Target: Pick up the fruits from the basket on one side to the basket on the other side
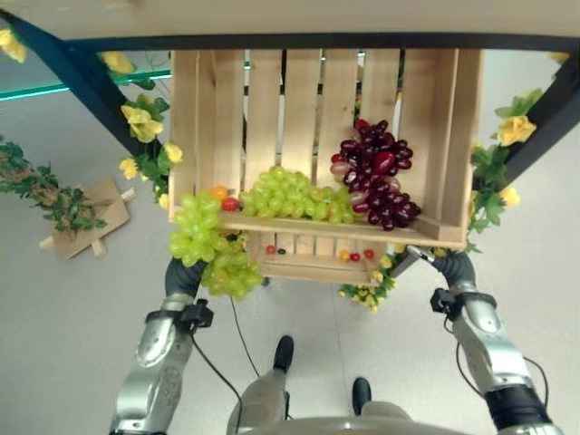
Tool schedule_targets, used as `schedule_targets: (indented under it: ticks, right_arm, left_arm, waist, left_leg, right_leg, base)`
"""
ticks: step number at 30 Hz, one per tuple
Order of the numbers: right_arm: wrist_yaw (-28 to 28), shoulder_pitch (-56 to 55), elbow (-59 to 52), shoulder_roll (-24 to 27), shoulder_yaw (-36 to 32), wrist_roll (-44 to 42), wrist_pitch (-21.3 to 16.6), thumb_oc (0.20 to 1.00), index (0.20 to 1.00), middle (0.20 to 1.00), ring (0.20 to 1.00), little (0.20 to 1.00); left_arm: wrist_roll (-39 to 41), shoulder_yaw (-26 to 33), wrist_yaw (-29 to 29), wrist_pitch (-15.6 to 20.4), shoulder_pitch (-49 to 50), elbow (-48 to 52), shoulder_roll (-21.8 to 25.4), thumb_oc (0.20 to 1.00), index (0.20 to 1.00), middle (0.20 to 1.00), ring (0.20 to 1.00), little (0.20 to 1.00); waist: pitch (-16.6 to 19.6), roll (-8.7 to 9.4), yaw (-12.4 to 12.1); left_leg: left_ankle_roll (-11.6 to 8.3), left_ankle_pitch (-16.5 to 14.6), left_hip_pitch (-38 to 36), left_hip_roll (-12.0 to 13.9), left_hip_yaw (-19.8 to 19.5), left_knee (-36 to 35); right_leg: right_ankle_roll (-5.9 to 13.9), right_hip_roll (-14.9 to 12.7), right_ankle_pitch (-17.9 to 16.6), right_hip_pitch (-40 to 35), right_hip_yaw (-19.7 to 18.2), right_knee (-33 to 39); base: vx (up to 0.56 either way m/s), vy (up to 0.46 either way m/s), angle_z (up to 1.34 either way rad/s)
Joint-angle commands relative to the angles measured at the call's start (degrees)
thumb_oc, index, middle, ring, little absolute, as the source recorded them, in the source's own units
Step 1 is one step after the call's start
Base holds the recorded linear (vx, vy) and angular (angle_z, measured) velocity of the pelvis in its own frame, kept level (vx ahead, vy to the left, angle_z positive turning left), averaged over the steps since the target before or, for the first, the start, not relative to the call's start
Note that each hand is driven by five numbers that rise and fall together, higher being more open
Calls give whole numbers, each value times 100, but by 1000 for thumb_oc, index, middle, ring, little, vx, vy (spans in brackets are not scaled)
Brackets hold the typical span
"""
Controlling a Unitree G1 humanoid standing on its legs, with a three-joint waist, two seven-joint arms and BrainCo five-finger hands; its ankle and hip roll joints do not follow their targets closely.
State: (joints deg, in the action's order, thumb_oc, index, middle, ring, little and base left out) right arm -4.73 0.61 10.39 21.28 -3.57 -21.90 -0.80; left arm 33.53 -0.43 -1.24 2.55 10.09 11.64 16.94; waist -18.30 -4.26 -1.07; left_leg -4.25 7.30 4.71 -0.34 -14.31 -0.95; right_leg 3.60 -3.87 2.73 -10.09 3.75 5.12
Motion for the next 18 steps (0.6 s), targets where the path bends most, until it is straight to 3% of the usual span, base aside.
schedule_targets:
  ticks: [1,18]
  right_arm:
    - [304,224,-171,93,427,122,-176,1000,1000,1000,1000,1000]
    - [634,17,-323,290,219,10,-49,1000,1000,1000,1000,1000]
  left_arm:
    - [407,360,256,341,-291,828,22,200,200,200,200,200]
    - [1154,486,1192,-111,710,546,500,200,200,200,200,200]
  waist:
    - [390,170,-212]
    - [287,33,-349]
  left_leg:
    - [-325,-1128,240,169,-110,1256]
    - [-348,-1268,-151,61,-401,1555]
  right_leg:
    - [-135,-162,1204,121,178,-740]
    - [-199,-128,1571,-477,549,-1128]
  base:
    - [-25,-7,6]
    - [-20,3,14]
